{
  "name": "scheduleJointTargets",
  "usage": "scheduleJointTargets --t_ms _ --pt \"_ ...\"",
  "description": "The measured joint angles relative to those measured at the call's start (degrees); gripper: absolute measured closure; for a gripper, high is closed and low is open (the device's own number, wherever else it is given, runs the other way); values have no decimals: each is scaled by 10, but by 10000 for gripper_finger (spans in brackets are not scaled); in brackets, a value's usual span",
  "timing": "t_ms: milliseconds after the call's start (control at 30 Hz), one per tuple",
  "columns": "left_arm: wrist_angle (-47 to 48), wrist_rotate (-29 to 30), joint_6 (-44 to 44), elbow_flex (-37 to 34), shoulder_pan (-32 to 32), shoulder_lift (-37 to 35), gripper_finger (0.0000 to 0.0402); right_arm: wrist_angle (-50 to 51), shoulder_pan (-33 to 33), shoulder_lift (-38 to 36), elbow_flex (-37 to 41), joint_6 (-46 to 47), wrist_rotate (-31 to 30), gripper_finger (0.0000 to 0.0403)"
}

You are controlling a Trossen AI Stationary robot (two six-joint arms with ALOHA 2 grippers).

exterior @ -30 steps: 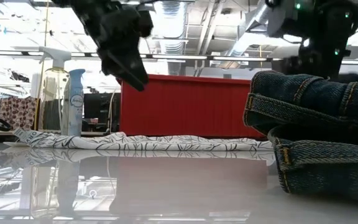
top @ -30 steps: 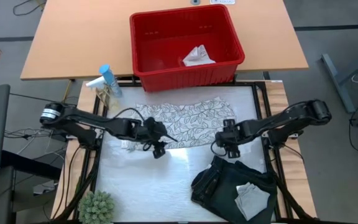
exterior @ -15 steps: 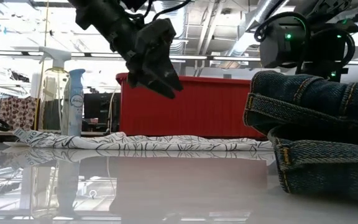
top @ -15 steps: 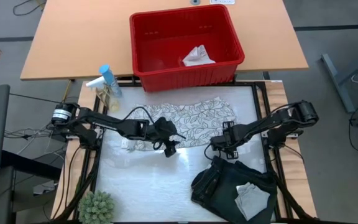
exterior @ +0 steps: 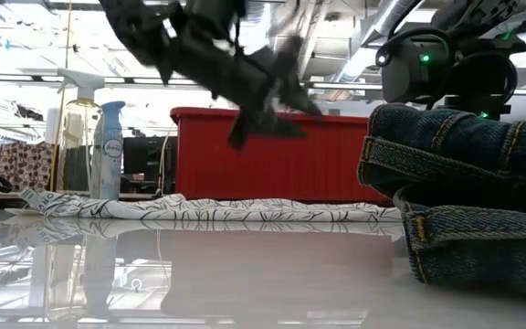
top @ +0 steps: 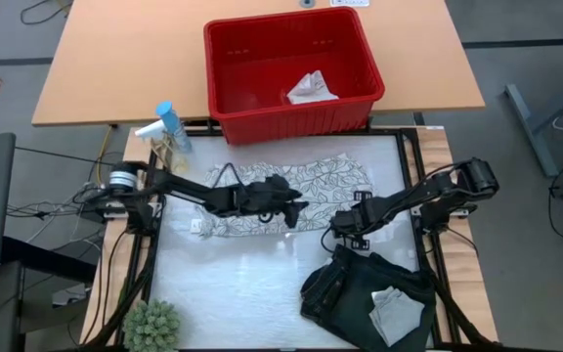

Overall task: Fold Laundry from Bin
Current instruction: Fold the white from the red laundry bin

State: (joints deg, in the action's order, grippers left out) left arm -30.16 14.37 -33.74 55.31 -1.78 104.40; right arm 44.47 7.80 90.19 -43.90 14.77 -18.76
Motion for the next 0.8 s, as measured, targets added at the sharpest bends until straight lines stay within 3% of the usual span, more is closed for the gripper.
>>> scheduleJointTargets --t_ms 133,367,600,800 --pt "-69 -8 -64 7 2 58 271 0 0 0 0 17 1 389" --pt "-56 -30 -60 47 16 122 389 0 0 0 -3 25 4 389" --pt "106 -17 -44 121 19 160 401 3 1 0 -5 39 5 389" --pt "146 -32 -32 150 19 177 400 31 -3 0 -25 28 -10 389"
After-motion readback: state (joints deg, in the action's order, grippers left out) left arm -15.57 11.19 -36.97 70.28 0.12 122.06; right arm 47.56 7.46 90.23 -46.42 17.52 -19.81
